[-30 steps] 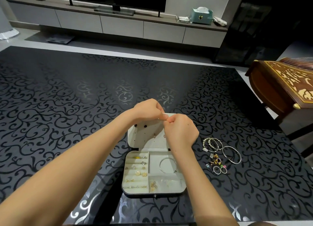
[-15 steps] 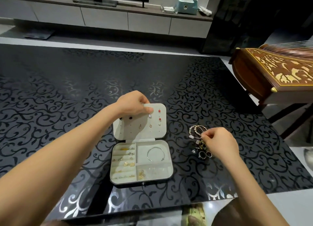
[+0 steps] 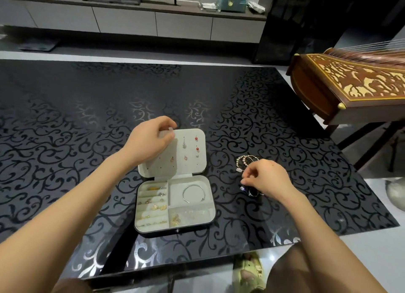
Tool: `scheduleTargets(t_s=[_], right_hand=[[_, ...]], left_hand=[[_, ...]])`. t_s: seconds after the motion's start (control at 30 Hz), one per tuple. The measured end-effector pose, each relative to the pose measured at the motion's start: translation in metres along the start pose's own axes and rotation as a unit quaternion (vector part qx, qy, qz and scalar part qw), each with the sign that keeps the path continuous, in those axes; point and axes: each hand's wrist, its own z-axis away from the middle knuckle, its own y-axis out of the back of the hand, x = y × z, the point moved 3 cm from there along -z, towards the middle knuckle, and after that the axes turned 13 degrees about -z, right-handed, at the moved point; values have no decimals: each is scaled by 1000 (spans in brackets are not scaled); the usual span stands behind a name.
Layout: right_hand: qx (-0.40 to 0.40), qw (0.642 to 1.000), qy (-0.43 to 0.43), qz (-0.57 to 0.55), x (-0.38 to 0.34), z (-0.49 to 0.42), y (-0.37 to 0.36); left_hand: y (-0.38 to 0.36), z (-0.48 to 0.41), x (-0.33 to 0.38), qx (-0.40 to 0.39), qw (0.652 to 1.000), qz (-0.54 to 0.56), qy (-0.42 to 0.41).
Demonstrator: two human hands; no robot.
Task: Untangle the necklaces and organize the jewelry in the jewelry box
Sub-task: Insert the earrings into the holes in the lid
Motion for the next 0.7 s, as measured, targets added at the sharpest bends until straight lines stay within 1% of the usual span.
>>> scheduleTargets(t_s=[0.07, 0.2, 0.27, 0.33, 0.37, 0.4, 0.43, 0.47, 0.5, 0.53, 0.57, 0.63, 0.7], right_hand=[[-20, 999, 14, 29, -1, 4, -5], [-17, 993, 63, 97, -5, 6, -13], [-28, 991, 77, 110, -6, 6, -15], [-41, 988, 80, 130, -6, 5, -17], [-37, 988, 84, 122, -7, 5, -17], [-27, 992, 86, 86, -9, 6, -15], [-15, 997, 77, 7, -12, 8, -12], [-5, 992, 61, -112, -20, 10, -9], [0, 967, 38, -251, -28, 12, -6], [-6, 925, 14, -379, -37, 14, -4], [-28, 877, -8, -480, -48, 15, -5], [-83, 790, -52, -605, -68, 16, -7], [-121, 726, -76, -672, -85, 13, -8]], left_hand=[[-2, 5, 2, 24, 999, -6, -20], [-3, 12, 5, 64, 997, -24, -42], [-2, 14, 4, 69, 996, -16, -45], [0, 16, 2, 61, 997, 3, -42], [3, 17, 1, 54, 998, 16, -38], [5, 18, 0, 45, 998, 31, -35], [5, 18, 1, 36, 998, 48, -34], [8, 18, 1, 28, 997, 63, -35], [9, 19, 3, 20, 996, 72, -40], [10, 20, 4, 12, 996, 75, -47], [11, 21, 5, 6, 996, 73, -53], [12, 25, 9, -4, 995, 79, -65], [14, 29, 10, 1, 993, 93, -69]])
